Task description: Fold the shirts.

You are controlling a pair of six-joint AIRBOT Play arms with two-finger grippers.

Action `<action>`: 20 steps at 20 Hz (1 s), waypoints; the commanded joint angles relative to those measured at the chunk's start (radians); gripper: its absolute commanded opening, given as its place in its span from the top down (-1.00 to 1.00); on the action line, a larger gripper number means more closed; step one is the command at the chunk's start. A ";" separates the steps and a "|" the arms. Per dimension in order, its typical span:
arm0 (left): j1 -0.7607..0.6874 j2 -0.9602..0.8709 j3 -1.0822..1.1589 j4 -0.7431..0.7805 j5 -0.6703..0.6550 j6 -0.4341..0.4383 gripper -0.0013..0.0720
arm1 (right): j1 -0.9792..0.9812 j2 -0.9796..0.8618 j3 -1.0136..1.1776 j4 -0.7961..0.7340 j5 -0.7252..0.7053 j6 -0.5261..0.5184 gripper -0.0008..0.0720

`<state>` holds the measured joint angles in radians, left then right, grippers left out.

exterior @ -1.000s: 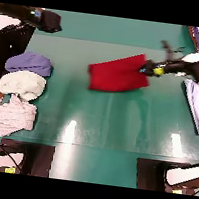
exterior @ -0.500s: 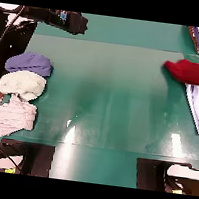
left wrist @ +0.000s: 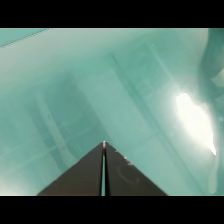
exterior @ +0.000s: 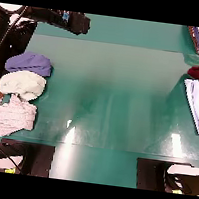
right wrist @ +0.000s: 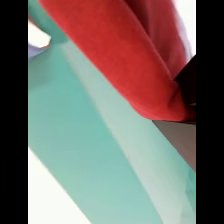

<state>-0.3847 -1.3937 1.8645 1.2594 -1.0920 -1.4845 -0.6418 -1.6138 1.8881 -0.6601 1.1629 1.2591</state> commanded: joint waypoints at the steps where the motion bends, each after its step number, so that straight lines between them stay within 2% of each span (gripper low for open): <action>1: -0.001 0.000 0.000 0.000 -0.011 0.000 0.89 | -0.004 -0.010 0.134 0.021 0.063 0.001 0.94; 4: -0.001 0.000 0.000 0.000 -0.026 0.000 0.89 | -0.004 0.014 0.146 0.017 0.117 0.000 0.93; 10: -0.001 0.000 0.000 0.000 -0.062 0.001 0.89 | -0.045 0.164 -0.089 -0.109 0.165 0.000 0.93; 16: -0.001 0.000 0.000 0.001 -0.071 0.022 0.89 | -0.173 0.325 -0.350 -0.388 0.287 0.001 0.92; 17: -0.001 0.000 0.000 0.001 -0.071 0.026 0.89 | -0.193 0.351 -0.397 -0.439 0.297 0.002 0.84; 19: -0.001 0.000 0.000 0.001 -0.072 0.026 0.89 | -0.233 0.397 -0.481 -0.550 0.296 0.027 -0.15; 20: -0.001 0.000 0.000 0.001 -0.072 0.026 0.89 | -0.254 0.417 -0.517 -0.590 0.296 0.027 -0.31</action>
<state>-0.3847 -1.3941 1.8645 1.2598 -1.1606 -1.4662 -0.8402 -1.2610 1.4834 -1.0821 1.4334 1.2709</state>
